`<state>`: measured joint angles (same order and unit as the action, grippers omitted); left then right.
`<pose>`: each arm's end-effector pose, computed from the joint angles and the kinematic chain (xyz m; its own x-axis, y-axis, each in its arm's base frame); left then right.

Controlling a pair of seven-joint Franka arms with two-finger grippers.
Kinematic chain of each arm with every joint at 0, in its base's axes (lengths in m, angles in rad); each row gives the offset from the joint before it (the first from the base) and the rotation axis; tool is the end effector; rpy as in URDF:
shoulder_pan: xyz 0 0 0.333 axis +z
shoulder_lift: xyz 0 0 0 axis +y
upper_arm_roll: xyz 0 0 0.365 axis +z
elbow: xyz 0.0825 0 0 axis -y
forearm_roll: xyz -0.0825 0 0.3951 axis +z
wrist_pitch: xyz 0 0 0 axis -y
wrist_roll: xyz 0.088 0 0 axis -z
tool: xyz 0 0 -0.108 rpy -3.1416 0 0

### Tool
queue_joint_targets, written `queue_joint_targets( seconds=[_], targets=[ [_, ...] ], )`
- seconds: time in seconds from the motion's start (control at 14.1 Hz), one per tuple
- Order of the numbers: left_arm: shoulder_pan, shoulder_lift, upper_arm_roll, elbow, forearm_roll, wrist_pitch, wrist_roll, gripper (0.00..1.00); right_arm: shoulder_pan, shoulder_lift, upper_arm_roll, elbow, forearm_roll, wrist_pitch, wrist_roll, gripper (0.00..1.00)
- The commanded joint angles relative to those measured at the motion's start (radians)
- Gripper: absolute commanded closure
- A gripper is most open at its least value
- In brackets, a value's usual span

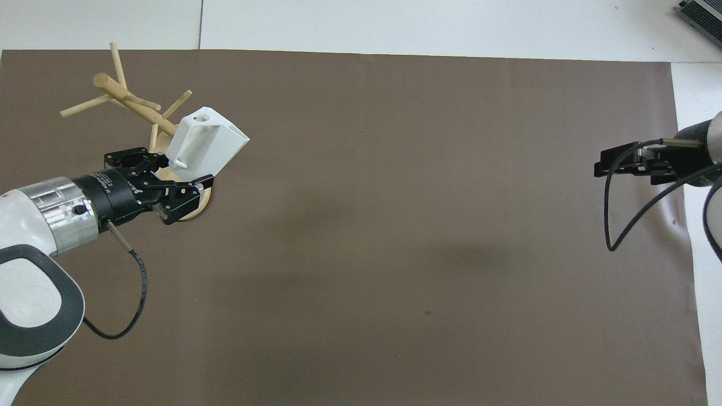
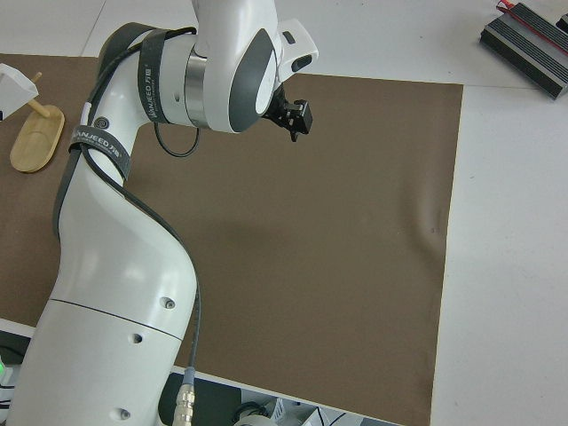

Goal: Hang cup on rack
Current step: 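Carry the cup with the left gripper toward the wooden rack pegs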

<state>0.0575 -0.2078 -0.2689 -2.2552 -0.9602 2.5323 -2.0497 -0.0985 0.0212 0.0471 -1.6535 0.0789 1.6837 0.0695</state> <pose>0.5104 -0.1094 0.5371 -0.6096 0.3705 -0.7008 0.6361 0.7562 -0.1536 0.5803 -0.0225 0.6304 0.9916 -0.1292 0.0031 -0.1286 -0.9885 -0.0798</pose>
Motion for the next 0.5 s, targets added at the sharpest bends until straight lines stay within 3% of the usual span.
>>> queue_joint_targets(
  seconds=[0.0, 0.43],
  targets=[
    [-0.007, 0.05, -0.007, 0.014, 0.018, 0.072, -0.03, 1.0, -0.006, 0.028, -0.006, 0.104, -0.024, -0.126, -0.004, 0.0],
    [-0.007, 0.12, -0.006, 0.034, 0.018, 0.135, -0.011, 1.0, 0.008, 0.034, -0.009, 0.164, -0.073, -0.214, -0.001, 0.0]
  ],
)
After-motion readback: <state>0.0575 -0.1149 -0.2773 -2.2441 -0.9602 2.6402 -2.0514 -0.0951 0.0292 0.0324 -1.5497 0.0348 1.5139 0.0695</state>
